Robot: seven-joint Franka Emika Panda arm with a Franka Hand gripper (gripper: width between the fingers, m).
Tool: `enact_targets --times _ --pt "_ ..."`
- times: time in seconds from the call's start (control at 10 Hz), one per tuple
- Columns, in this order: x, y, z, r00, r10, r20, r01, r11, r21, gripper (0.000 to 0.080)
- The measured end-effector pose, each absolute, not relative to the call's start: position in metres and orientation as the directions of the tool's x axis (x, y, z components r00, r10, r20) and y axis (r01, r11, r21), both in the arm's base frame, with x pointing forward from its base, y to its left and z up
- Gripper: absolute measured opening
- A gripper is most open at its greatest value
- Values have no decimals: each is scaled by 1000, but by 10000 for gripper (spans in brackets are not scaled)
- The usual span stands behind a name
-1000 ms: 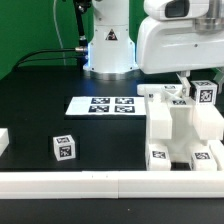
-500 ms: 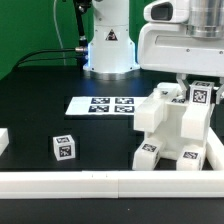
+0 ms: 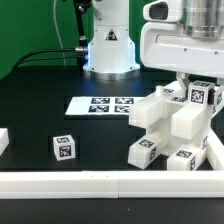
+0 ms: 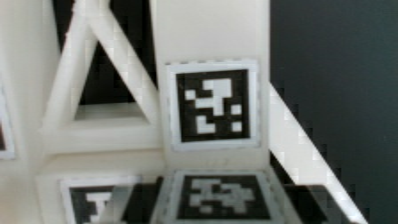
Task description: Assemble chair
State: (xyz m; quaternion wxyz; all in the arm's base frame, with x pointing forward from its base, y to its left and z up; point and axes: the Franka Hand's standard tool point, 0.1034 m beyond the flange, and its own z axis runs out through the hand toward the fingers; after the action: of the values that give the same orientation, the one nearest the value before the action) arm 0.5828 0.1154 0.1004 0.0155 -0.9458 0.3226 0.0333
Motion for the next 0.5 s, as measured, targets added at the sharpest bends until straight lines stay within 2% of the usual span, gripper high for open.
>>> enact_targets --times 0.1,0.2,0.3,0.4,0.5 --pt "583 115 100 790 -609 -73 -611 -791 -8 358" --pt "583 115 100 790 -609 -73 -611 -791 -8 498" --pt "583 115 100 790 -609 -73 -611 -791 -8 600" --pt "583 115 100 790 -609 -73 -611 -791 -8 639" --pt "583 113 102 798 -598 -74 -601 -799 -9 639"
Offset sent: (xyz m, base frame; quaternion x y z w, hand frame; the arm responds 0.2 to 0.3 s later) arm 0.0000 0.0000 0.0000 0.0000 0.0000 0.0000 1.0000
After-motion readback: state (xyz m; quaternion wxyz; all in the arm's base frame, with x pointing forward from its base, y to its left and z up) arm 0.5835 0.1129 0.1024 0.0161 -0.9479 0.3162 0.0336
